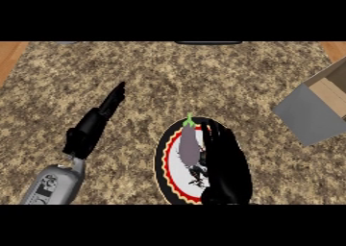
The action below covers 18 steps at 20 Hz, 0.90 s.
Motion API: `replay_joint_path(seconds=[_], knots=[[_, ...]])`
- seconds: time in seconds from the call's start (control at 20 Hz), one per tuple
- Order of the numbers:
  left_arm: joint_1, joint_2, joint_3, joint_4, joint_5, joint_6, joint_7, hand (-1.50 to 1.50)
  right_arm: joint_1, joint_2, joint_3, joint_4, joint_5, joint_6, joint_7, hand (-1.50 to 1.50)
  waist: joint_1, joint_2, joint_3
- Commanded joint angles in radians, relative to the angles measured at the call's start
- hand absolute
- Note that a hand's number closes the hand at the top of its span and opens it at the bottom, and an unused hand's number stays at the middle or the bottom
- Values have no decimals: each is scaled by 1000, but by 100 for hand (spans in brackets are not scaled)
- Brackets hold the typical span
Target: Pick the cupcake from the plate and place it in the cardboard box
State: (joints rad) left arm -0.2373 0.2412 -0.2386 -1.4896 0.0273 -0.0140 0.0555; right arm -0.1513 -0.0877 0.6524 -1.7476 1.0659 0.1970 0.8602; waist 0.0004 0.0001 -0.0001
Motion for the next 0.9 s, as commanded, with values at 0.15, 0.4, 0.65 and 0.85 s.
replay_joint_path(seconds=[0.15, 0.4, 0.65, 0.85], knots=[[9, -28, 53, 26, -25, -43, -13, 0, -47, 11, -105, 125, 10, -68, -154, -150, 0, 0, 0], [25, -76, 38, -37, -95, -43, 31, 0, 31, 8, -93, 91, 67, -62, -176, -150, -1, -1, 0], [7, -97, 62, -62, -97, -59, 76, 0, 51, 9, -118, 82, 63, -16, -191, -150, -2, -1, 0], [28, -68, 124, -59, -66, -119, 39, 0, 34, 86, -79, 204, 105, -62, -166, -150, 1, 0, 0]])
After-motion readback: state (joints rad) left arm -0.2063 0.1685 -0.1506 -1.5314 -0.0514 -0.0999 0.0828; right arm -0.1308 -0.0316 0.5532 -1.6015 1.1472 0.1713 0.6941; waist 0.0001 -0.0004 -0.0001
